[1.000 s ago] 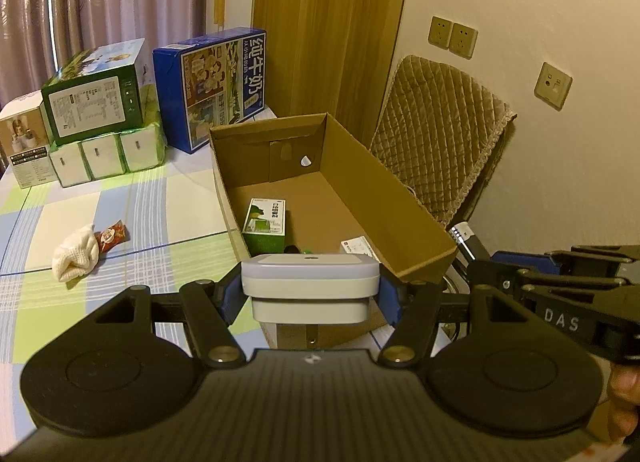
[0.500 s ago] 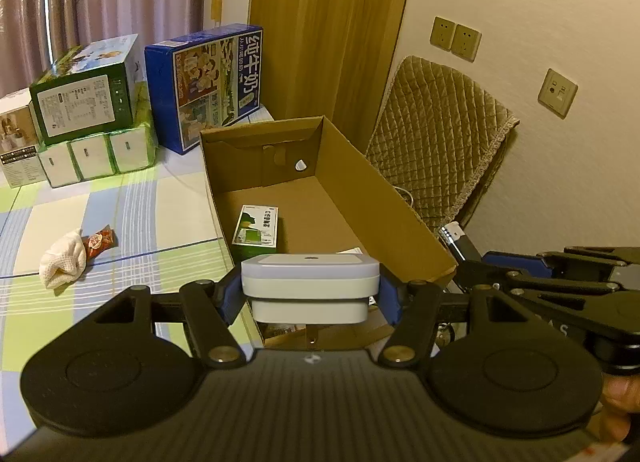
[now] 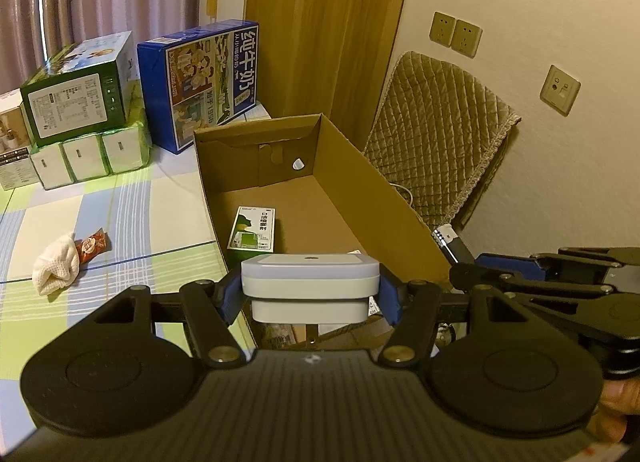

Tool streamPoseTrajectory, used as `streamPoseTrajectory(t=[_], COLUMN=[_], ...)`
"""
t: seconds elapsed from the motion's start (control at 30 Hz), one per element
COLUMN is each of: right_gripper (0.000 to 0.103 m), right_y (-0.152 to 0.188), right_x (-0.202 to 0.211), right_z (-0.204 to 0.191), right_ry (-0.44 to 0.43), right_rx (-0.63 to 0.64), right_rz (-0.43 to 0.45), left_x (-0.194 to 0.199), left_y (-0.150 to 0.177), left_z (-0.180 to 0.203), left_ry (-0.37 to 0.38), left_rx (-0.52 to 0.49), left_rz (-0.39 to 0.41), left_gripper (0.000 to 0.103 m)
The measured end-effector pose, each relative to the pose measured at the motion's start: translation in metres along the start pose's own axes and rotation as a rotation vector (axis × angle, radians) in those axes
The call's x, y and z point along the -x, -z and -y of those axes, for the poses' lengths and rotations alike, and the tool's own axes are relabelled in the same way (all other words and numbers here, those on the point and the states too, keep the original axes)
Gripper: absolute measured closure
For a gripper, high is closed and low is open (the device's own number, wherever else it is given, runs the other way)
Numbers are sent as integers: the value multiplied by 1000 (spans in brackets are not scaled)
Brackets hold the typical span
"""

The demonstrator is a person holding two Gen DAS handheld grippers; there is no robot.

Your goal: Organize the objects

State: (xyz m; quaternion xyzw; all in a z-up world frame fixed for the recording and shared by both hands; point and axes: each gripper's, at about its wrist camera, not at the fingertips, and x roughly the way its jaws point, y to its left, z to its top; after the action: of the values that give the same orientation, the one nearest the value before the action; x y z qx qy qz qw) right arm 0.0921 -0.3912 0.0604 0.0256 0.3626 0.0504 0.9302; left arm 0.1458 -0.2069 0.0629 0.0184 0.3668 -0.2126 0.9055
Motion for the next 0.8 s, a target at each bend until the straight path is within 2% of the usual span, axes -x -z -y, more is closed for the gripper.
streamPoseTrajectory(t=[0.8], right_gripper=[84], right_y=[-36], right_x=[-50], right_z=[14], right_ry=[-24], right_rx=[0], right_rz=[-48], left_x=[-54], left_y=[-39], left_z=[-21], left_ry=[-6], left_rx=[4], left_rz=[-45], left_gripper=[43])
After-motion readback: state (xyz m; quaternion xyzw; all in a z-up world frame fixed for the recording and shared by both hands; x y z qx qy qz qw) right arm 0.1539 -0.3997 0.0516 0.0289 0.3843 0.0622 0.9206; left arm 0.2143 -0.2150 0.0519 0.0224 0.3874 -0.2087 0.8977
